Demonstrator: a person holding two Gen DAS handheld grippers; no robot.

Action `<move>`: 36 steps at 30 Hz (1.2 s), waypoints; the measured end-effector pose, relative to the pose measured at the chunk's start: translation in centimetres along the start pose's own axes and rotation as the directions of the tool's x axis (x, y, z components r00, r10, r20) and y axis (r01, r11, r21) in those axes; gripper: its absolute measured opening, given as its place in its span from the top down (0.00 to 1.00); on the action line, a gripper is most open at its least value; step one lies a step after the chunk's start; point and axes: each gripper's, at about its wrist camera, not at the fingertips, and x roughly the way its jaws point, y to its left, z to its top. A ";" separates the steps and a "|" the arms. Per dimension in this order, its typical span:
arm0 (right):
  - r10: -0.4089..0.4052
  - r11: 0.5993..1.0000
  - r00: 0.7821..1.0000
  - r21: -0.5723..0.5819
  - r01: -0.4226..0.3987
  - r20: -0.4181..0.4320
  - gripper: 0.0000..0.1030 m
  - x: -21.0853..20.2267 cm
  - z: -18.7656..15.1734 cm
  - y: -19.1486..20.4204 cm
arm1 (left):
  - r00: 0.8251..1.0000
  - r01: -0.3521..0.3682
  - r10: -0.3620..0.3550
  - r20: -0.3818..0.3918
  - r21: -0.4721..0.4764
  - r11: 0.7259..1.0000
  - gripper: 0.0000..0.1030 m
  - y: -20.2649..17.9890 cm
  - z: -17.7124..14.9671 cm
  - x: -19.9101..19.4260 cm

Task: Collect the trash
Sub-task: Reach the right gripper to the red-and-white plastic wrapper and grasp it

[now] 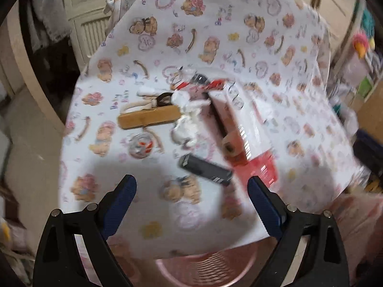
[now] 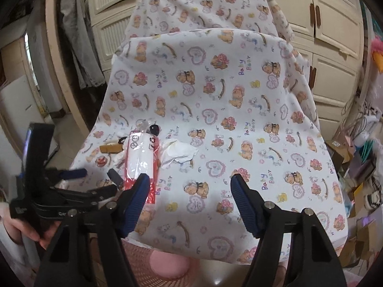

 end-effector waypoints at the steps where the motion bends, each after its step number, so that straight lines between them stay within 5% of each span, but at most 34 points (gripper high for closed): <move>1: -0.001 1.000 1.000 0.005 0.001 0.000 0.34 0.1 0.0 -0.1 | 1.000 0.008 -0.008 0.010 -0.015 1.000 0.11 -0.1 0.2 0.0; 3: -0.018 1.000 1.000 0.001 0.018 -0.001 0.34 0.2 0.0 -0.2 | 1.000 0.005 -0.005 0.006 -0.029 1.000 0.14 -0.4 0.6 0.3; 14: -0.054 0.996 0.998 -0.064 0.055 0.027 0.34 -0.3 -0.2 0.5 | 0.998 -0.061 0.060 -0.027 -0.070 0.996 0.69 -1.0 1.2 2.0; 18: -0.044 0.996 0.999 -0.077 0.046 0.022 0.34 -0.2 -0.3 0.7 | 1.000 -0.008 0.006 -0.015 -0.096 0.995 0.88 -0.4 1.1 1.4; 26: 0.103 0.994 0.992 -0.025 -0.105 -0.068 0.34 2.1 -0.6 1.3 | 0.998 0.044 -0.041 0.039 -0.078 0.996 0.92 0.9 0.8 -1.7; 36: 0.093 0.991 0.988 -0.082 -0.103 -0.121 0.34 6.3 -1.9 5.4 | 1.000 -0.003 0.004 0.011 -0.107 0.994 0.92 3.0 0.0 -2.2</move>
